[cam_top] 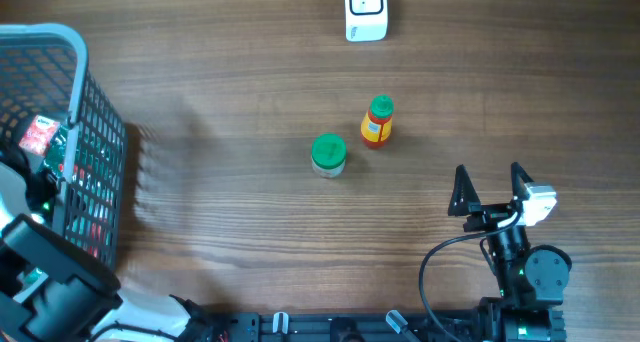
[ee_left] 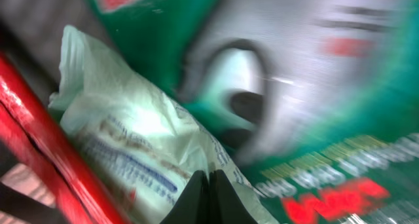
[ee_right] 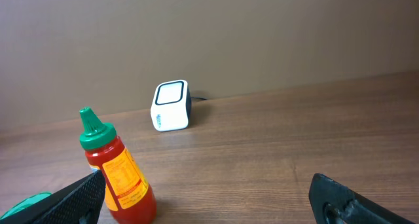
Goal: Scan the item barcode
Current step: 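Reach the left gripper into the basket and grasp the pale green tissue pack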
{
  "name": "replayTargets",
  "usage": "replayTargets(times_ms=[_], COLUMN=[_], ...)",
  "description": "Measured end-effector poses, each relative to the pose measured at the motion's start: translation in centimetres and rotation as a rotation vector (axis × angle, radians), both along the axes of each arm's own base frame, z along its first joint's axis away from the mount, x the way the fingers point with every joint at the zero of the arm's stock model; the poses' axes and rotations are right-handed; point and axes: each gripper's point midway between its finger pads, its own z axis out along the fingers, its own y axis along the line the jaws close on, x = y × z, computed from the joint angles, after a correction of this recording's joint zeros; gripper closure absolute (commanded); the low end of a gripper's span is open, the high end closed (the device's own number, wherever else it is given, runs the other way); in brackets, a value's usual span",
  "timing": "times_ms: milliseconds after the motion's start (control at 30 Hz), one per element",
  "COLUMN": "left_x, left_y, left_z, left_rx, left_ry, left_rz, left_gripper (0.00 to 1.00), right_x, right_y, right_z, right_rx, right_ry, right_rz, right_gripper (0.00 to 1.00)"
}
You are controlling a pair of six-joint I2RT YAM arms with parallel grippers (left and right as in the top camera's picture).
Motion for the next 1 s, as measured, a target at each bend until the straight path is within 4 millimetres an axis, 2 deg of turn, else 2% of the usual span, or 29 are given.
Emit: replayTargets(times_ms=[67,200,233,267,300,400,600,667,767,800,833,900,967,1000], left_x=[1.3,3.4,3.5,3.5,3.2,2.4,2.4,2.4,2.3,2.1,1.9,1.5,1.5,1.6], left_y=[1.6,4.2,4.2,4.4,4.1,3.3,3.3,3.3,3.2,3.0,2.8,2.3,2.3,2.5], left_z=[2.9,10.7,11.2,14.0,14.5,13.9,14.1,15.1,18.0,19.3,20.3,21.6,21.6,21.2], left_rx=[0.081,0.281,0.296,0.358,0.361,0.325,0.342,0.372,0.461,0.496,0.52,0.552,0.553,0.543], left_ry=[-0.056,-0.176,-0.179,-0.216,-0.211,-0.172,-0.168,-0.186,-0.24,-0.262,-0.278,-0.297,-0.297,-0.29], left_rz=[-0.051,-0.155,-0.178,-0.196,-0.206,-0.23,-0.273,-0.281,-0.293,-0.295,-0.294,-0.297,-0.298,-0.298], left_gripper=[0.96,0.96,0.96,0.96,0.96,0.96,0.96,0.96,0.95,0.71,0.42,0.15,0.0,0.0], right_x=[0.0,0.0,0.0,0.0,0.0,0.0,0.0,0.0,0.0,0.0,0.0,0.0,0.0,0.0], right_y=[0.0,0.0,0.0,0.0,0.0,0.0,0.0,0.0,0.0,0.0,0.0,0.0,0.0,0.0], right_z=[0.0,0.0,0.0,0.0,0.0,0.0,0.0,0.0,0.0,0.0,0.0,0.0,0.0,0.0], right_rx=[0.0,0.0,0.0,0.0,0.0,0.0,0.0,0.0,0.0,0.0,0.0,0.0,0.0,0.0], right_ry=[0.0,0.0,0.0,0.0,0.0,0.0,0.0,0.0,0.0,0.0,0.0,0.0,0.0,0.0], right_rz=[0.0,0.0,0.0,0.0,0.0,0.0,0.0,0.0,0.0,0.0,0.0,0.0,0.0,0.0], right_gripper=[0.0,0.0,0.0,0.0,0.0,0.0,0.0,0.0,0.0,0.0,0.0,0.0,0.0,0.0])
